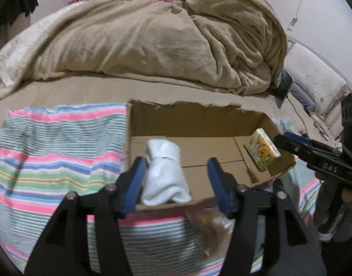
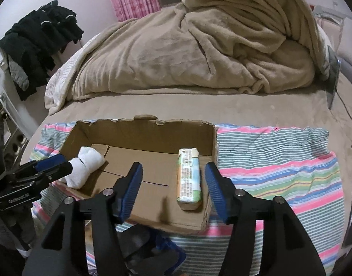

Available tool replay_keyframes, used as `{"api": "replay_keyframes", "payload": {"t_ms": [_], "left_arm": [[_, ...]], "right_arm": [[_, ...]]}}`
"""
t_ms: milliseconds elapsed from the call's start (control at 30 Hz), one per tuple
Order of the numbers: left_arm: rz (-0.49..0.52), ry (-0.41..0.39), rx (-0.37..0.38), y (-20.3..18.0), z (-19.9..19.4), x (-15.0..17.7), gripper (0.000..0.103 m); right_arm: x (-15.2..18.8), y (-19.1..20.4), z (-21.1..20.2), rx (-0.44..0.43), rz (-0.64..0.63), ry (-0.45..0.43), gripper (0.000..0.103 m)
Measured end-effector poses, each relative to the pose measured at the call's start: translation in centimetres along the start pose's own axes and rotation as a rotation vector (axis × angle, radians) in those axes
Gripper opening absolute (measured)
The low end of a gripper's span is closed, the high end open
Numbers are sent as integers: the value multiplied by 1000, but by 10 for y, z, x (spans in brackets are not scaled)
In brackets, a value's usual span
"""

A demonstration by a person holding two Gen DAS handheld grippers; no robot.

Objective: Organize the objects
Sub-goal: 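Carry the cloth and carton into the cardboard box and open both grippers, then grasp the gray dotted gloves with the right gripper while the left grasps the clear snack bag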

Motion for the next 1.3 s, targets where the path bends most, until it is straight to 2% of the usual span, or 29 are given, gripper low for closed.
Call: {"api": "replay_keyframes", "payload": {"t_ms": [233, 333, 667, 900, 1300], "left_arm": [[-19, -57, -3, -3, -46, 3, 66], [-27, -81, 7, -7, -65, 7, 76], [-16, -118, 32, -23, -114, 31, 77], [-13, -92, 43, -30, -122, 58, 77], [-39, -9, 49, -25, -99, 95, 77]], "right_arm": [[3, 10, -36, -7, -6, -40, 63], [7, 17, -52, -13, -18, -55, 63], [29, 45, -100, -25, -85, -99, 64], [55, 59, -104, -34, -121, -74, 64], [100, 38, -71, 7, -96, 18, 64]]}}
Point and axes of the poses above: each gripper's, at about its wrist camera, not at the fingertips, and z roughly the way its jaws point, y to its left, x to its underside, the point moved 6 cm from there along z, roughly the way its jaws point, and after that the axes turned 1 degree about -x, right-handed, at the moved point
